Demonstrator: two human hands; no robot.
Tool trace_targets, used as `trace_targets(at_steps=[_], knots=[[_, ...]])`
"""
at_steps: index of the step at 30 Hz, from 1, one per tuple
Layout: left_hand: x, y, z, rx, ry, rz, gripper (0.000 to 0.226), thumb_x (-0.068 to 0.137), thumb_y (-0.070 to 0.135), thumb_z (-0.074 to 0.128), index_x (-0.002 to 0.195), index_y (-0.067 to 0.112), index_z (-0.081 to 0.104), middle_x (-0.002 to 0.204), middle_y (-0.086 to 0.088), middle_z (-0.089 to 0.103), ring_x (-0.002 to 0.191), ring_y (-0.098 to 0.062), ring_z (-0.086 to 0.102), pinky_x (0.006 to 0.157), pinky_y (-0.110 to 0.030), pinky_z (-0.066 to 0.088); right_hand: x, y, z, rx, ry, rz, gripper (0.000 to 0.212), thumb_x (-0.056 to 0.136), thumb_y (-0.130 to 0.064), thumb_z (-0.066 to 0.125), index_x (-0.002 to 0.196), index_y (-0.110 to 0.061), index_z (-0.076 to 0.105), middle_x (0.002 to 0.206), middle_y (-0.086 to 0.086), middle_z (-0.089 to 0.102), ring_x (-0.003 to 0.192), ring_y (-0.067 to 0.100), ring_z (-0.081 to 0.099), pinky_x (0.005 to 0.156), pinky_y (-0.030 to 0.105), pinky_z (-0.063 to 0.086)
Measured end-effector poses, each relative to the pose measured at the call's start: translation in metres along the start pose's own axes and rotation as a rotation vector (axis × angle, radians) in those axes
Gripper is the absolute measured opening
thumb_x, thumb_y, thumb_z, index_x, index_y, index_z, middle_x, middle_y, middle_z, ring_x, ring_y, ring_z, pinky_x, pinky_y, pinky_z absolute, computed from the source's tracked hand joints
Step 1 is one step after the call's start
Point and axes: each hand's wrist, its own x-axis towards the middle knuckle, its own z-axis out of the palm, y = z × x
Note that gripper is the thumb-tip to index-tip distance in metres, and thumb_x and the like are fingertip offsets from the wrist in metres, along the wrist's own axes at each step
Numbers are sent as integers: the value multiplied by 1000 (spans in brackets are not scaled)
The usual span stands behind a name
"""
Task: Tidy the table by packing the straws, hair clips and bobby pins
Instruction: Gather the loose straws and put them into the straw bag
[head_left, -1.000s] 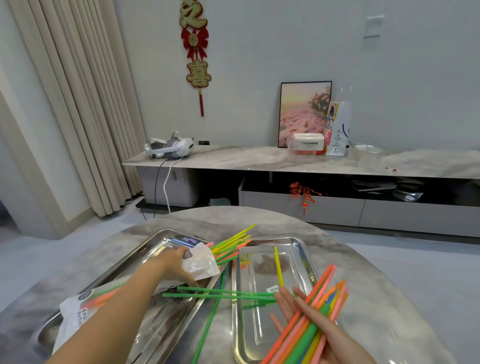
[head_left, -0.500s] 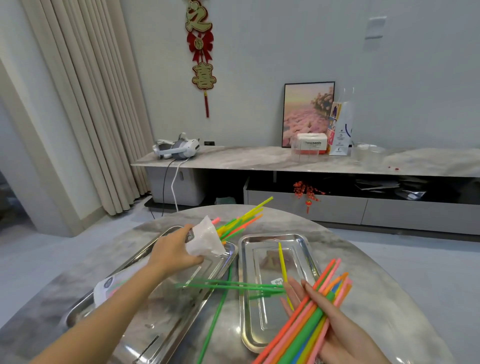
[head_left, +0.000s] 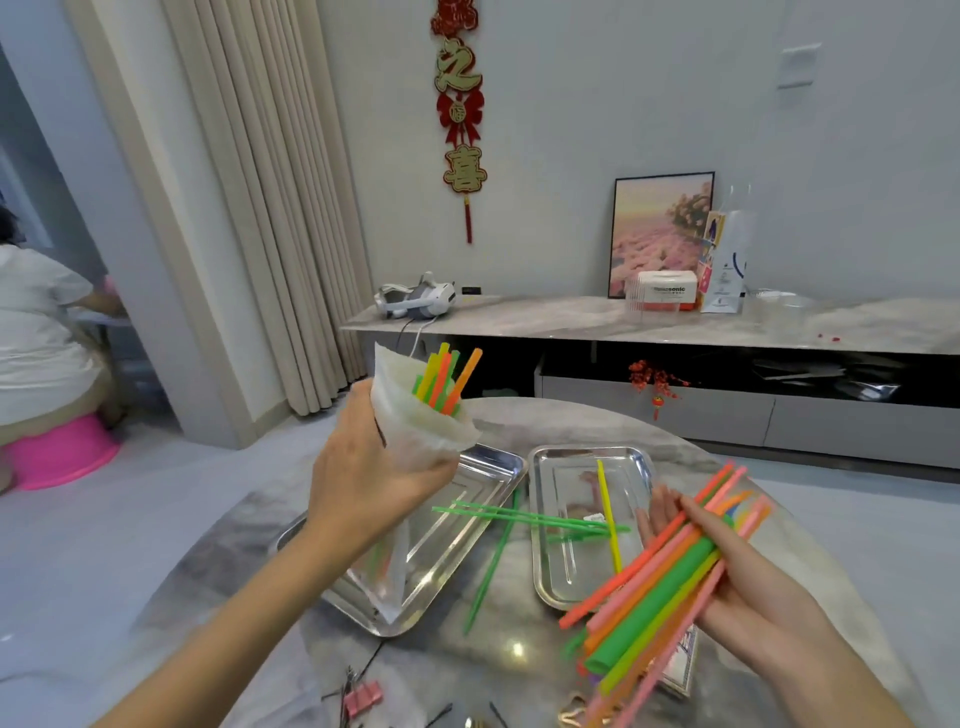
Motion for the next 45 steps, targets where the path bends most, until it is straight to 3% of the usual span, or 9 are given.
trace_targets(at_steps=[9,14,18,22,26,32,35,40,45], knots=[[-37,32,-41,-361,332,-136,77,47,55,75,106,24,36,103,5,54,91,-9,55,69,-11,46,-19,13,15,-18,-66,-7,92,8,7,92,96,-1,69,96,12,73,84,21,73,63,44,60],[-78,46,-29,-447,80,-113,71,46,55,79,100,34,39,97,12,54,88,4,54,67,-5,43,-20,10,14,-23,-64,-9,73,10,8,92,81,3,75,97,12,73,91,20,71,65,44,60],[-109,38,-9,-455,-40,-175,75,50,51,82,108,37,36,104,11,52,96,4,51,74,-2,40,-19,11,11,-23,-28,-27,68,28,6,92,92,0,69,93,12,74,88,18,71,64,41,60],[-114,41,-8,-483,-37,-169,86,49,49,84,119,28,38,107,17,53,100,4,53,78,-6,45,-18,12,9,-32,-28,-55,93,5,8,91,94,-1,67,93,13,74,86,20,72,67,42,60],[-116,47,-12,-474,-13,-56,87,50,41,86,119,23,36,103,21,49,97,0,54,75,-11,46,-23,9,15,-69,-25,-98,76,1,6,91,75,2,74,88,13,74,80,19,73,61,41,60],[-104,54,-29,-381,89,63,82,48,48,79,109,45,26,101,27,43,92,6,50,72,-1,39,-25,5,16,-47,-27,-106,116,-1,10,89,110,-9,61,91,10,75,84,21,73,52,41,58],[-95,54,-43,-304,88,238,94,49,49,78,126,31,26,110,22,39,98,7,47,79,-1,37,-24,3,16,9,-15,-83,125,2,17,87,121,-9,58,93,10,74,86,23,72,55,43,59],[-119,41,-31,-207,-69,366,99,56,53,74,132,18,21,120,14,31,100,-3,45,81,-19,47,-31,3,25,270,-38,-117,81,41,13,67,120,-2,57,93,6,74,84,20,72,84,34,55],[-121,42,-22,-64,-242,352,93,59,44,74,135,16,28,114,10,43,91,-7,50,73,-9,37,-38,12,33,359,-75,-85,27,92,-11,51,117,-3,59,97,2,73,96,17,68,96,30,49]])
